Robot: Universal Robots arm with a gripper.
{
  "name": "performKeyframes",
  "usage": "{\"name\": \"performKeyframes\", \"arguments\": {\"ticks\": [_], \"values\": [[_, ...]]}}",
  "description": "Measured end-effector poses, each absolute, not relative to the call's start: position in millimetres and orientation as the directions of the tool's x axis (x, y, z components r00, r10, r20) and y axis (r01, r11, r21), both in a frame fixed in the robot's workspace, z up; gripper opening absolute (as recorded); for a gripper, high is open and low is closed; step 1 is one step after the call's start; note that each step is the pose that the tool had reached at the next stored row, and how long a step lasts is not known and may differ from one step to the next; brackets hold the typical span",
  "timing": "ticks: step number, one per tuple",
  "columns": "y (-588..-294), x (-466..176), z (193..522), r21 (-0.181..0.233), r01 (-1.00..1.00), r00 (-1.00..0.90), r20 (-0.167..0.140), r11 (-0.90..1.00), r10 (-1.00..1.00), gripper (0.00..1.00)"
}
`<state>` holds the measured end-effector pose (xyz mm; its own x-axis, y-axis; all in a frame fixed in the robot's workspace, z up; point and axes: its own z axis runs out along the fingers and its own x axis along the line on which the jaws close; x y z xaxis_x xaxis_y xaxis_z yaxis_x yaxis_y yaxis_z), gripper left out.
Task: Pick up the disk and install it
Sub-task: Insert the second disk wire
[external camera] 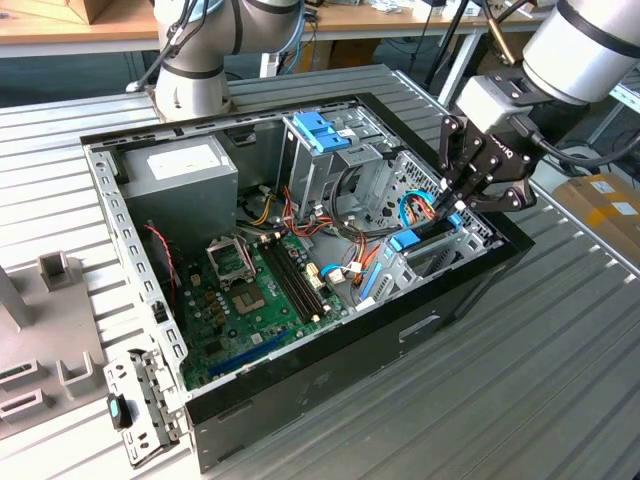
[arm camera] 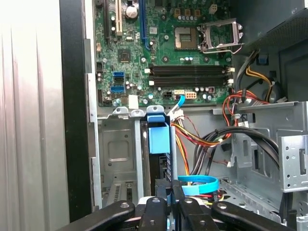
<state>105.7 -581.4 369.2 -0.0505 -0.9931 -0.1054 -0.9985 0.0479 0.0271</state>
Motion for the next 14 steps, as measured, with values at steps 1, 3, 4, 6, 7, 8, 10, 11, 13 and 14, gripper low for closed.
{"name": "performKeyframes", "arguments": {"ticks": [1, 3, 4, 6, 7, 8, 10, 11, 13, 14], "values": [[-581.4, 105.7, 369.1, 0.016, -0.999, -0.049, -0.106, 0.048, -0.993, 0.16], [-581.4, 105.7, 368.5, -0.005, -0.999, -0.047, -0.107, 0.048, -0.993, 0.16], [-581.4, 105.7, 368.4, -0.013, -0.999, -0.046, -0.107, 0.048, -0.993, 0.16], [-581.4, 105.7, 368.0, -0.034, -0.998, -0.044, -0.108, 0.048, -0.993, 0.16], [-581.4, 105.7, 367.7, -0.042, -0.998, -0.043, -0.109, 0.048, -0.993, 0.16], [-581.4, 105.7, 367.7, -0.046, -0.998, -0.042, -0.109, 0.048, -0.993, 0.16], [-581.4, 105.8, 367.7, -0.047, -0.998, -0.042, -0.109, 0.048, -0.993, 0.16], [-581.4, 105.8, 367.7, -0.047, -0.998, -0.042, -0.109, 0.048, -0.993, 0.16], [-581.4, 105.7, 367.7, -0.047, -0.998, -0.042, -0.109, 0.048, -0.993, 0.16], [-581.4, 105.6, 367.7, -0.047, -0.998, -0.042, -0.109, 0.048, -0.993, 0.16]]}}
